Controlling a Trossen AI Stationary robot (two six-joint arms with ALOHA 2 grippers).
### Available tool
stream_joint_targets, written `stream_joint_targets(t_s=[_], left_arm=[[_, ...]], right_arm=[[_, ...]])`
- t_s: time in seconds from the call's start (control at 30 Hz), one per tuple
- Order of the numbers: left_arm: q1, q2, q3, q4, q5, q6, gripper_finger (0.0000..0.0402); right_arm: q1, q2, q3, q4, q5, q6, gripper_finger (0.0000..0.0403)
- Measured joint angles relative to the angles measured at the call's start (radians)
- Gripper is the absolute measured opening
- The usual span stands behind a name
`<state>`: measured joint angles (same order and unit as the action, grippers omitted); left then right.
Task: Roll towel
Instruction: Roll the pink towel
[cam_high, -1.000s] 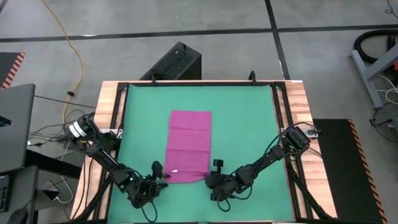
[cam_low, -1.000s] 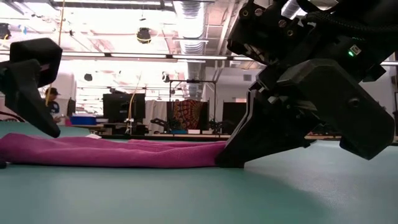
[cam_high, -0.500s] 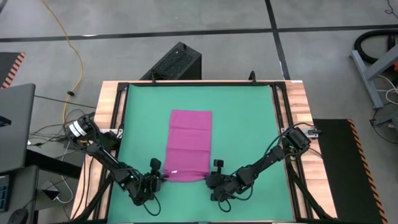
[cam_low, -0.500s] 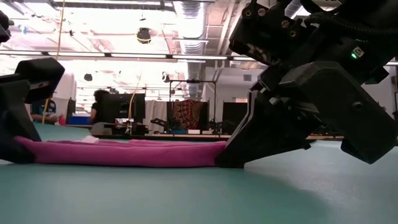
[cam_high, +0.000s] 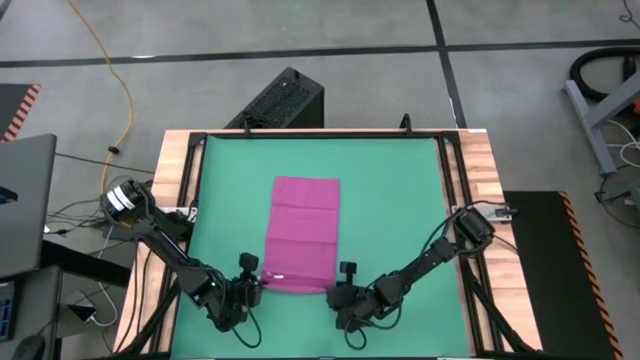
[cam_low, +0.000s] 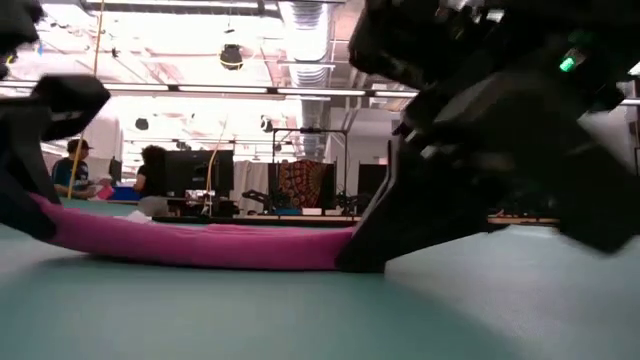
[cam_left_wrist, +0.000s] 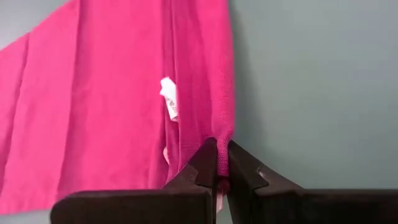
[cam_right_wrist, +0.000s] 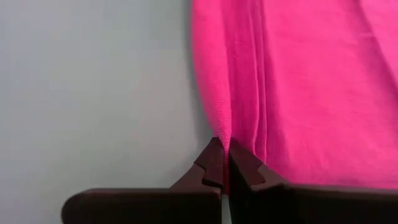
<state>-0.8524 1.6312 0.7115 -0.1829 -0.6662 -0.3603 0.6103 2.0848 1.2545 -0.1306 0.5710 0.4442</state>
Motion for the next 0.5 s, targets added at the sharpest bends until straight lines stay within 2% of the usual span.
stream_joint_targets(t_s=[0.33, 0.5], left_arm=[[0.011, -0.026, 0.032, 0.006, 0.061, 0.000, 0.0001], [0.043, -0.026, 0.032, 0.003, 0.071, -0.001, 0.0001]], right_arm=[[0.031, 0.002, 0.112, -0.110, -0.046, 0.004, 0.0018], [0.015, 0.001, 0.148, -0.140, -0.055, 0.075, 0.0018]])
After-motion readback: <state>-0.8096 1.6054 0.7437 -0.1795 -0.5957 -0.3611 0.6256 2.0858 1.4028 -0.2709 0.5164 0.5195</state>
